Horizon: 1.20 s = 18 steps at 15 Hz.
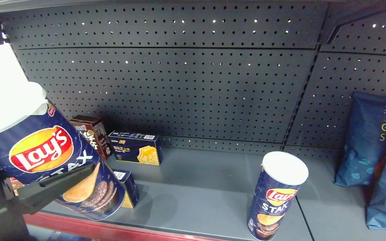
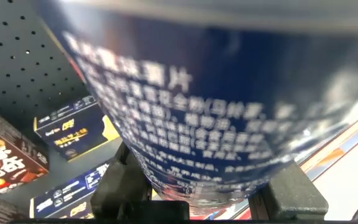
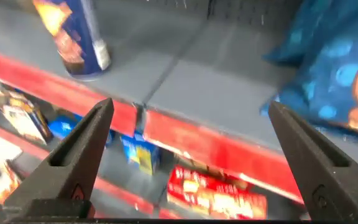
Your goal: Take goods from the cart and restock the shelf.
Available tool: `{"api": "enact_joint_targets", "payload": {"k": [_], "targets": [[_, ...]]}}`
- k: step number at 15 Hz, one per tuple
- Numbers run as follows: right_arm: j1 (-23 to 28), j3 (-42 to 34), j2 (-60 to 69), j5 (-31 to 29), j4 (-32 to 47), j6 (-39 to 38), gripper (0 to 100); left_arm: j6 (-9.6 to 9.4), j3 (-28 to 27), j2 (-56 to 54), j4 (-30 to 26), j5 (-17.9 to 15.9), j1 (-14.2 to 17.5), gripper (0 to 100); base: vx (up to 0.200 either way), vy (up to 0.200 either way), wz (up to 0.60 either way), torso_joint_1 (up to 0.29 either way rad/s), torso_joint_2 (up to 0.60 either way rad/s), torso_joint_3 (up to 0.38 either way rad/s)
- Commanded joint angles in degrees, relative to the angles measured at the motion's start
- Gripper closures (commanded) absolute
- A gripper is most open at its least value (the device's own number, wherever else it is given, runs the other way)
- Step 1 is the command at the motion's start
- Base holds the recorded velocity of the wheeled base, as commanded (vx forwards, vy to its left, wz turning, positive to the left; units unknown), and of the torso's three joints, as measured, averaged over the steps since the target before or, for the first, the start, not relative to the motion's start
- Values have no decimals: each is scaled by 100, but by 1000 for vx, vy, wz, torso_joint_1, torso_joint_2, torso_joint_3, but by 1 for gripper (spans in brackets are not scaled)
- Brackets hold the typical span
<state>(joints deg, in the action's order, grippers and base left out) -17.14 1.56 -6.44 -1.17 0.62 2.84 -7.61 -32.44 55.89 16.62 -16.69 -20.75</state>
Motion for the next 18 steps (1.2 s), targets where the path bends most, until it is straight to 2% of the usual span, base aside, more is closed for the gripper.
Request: {"api": "enact_joint_targets", "payload": {"k": [1,5,13,15,16,18], "targets": [[0,29,503,-41,17,-3,0,-4,-61,71,8,-1,-17,100,0,0,0,0,0,0],[-53,11,644,38,-9,358,0,-4,-500,361,8,-1,-35,100,0,0,0,0,0,0],[-53,11,644,64,-18,349,0,14,-465,334,0,-19,-70,100,0,0,0,0,0,0],[-53,11,644,73,-9,358,0,14,-465,405,0,-36,-245,100,0,0,0,0,0,0],[-53,11,644,187,-9,410,0,22,-474,545,8,-36,-474,100,0,0,0,0,0,0],[-53,11,644,196,-18,428,0,5,-491,651,8,-36,-571,100,0,0,-300,-1,1,1]]}}
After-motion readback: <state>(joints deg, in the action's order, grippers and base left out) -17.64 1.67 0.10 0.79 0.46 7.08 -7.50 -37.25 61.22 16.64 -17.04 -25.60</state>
